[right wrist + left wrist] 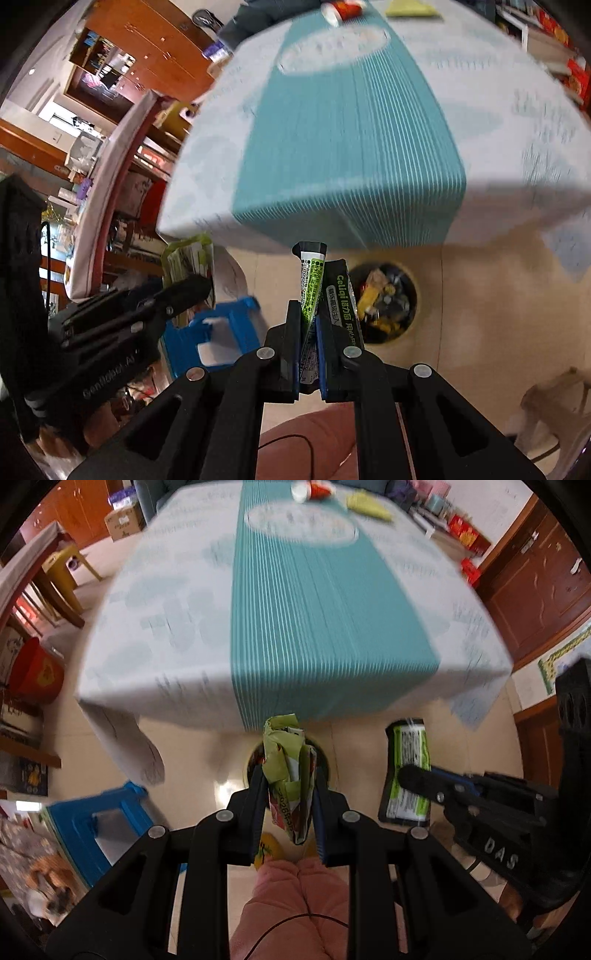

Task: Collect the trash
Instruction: 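Carry the green packet and green tube down over the trash bin, then open both grippers to drop the packet and tube into the bin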

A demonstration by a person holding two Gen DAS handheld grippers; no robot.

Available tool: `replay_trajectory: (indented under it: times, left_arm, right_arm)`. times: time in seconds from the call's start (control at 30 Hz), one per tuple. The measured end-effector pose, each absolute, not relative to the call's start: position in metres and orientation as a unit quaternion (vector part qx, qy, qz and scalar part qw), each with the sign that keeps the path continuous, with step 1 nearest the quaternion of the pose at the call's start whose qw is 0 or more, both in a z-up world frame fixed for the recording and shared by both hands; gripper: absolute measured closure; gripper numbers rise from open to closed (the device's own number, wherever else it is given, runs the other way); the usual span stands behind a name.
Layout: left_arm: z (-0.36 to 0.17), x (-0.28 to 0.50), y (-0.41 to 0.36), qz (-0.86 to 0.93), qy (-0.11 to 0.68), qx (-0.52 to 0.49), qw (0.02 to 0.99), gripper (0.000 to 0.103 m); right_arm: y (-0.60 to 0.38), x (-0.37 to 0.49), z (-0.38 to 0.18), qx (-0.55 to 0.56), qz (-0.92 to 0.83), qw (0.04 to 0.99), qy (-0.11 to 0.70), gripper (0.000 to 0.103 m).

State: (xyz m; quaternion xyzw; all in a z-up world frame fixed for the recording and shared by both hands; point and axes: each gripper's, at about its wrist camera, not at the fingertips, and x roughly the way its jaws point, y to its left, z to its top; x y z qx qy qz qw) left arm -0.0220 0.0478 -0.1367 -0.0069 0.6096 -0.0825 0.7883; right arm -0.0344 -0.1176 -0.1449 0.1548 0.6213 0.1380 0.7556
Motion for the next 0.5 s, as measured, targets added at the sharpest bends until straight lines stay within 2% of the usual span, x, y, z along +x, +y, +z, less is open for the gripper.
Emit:
replay_trajectory:
  times: [0.17, 0.5]
  left_arm:
    - [-0.206, -0.035, 0.041, -0.072, 0.637, 0.001, 0.768, 0.084]
    - [-0.355, -0.008, 0.039, -0.05, 0.652, -0.031, 0.756, 0.083]
  right_arm:
    - [-0.129, -0.036, -0.216, 0.169, 0.12, 0.739, 0.641, 0.096]
    - [-0.133, -0.024, -0.381, 0.159, 0.089, 0.724, 0.665, 0.096]
